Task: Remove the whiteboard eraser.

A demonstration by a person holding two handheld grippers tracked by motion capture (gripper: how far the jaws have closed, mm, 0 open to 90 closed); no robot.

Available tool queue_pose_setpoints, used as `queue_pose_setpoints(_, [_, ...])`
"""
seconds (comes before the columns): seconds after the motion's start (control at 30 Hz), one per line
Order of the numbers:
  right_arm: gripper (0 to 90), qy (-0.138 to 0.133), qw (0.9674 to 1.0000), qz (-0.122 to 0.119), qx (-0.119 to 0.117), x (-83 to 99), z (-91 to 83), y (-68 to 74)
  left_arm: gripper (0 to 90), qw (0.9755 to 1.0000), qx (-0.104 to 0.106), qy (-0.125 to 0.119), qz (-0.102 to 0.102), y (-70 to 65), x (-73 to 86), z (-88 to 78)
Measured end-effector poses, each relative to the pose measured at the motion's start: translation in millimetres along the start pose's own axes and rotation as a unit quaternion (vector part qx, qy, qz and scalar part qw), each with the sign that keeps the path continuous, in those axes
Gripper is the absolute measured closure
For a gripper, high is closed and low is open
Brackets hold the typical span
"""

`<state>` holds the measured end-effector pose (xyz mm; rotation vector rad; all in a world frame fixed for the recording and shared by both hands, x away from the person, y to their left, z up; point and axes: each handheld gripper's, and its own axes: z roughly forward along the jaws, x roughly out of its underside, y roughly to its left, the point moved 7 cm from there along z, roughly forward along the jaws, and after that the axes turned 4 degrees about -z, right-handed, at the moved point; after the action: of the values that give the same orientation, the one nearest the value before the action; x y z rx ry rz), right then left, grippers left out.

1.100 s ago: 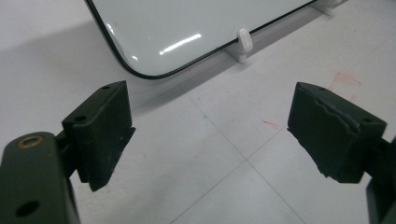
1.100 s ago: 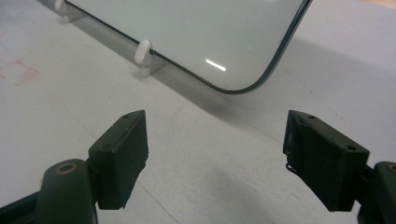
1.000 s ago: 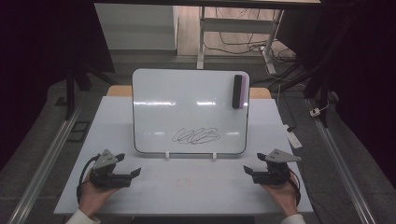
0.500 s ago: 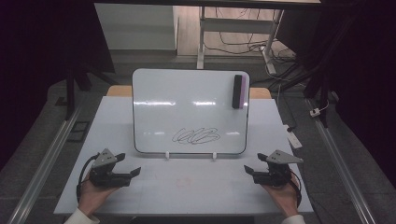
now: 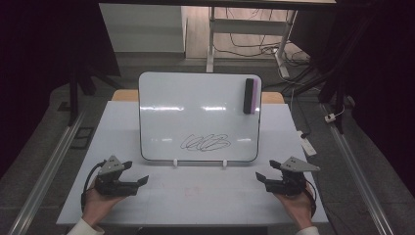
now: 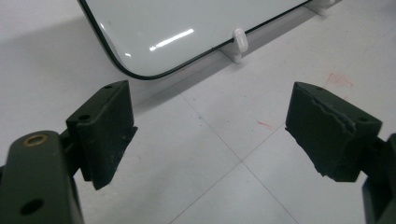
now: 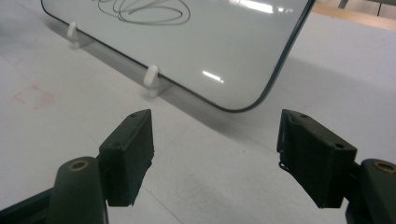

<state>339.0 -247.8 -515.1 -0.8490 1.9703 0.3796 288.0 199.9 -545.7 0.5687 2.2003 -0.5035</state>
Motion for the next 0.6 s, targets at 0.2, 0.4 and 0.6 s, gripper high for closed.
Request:
queue_pose_setpoints(0.2, [27.5,-0.016,0.9998,-0.007,0.001,-24.3,-3.5,2.9,16.3,1.0000,0.004,-0.001,-0.002,-0.1,-4.7,-1.3])
queue_pose_setpoints(0.4, [28.2,-0.035,0.9993,-0.004,0.012,-56.0,-2.5,0.9,17.0,1.0000,0.006,0.001,-0.002,-0.5,-4.5,-2.0])
queue_pose_setpoints(0.6, [28.4,-0.038,0.9989,-0.006,0.029,-82.1,9.5,-4.3,17.0,1.0000,0.005,0.008,0.001,-1.6,-3.1,0.9])
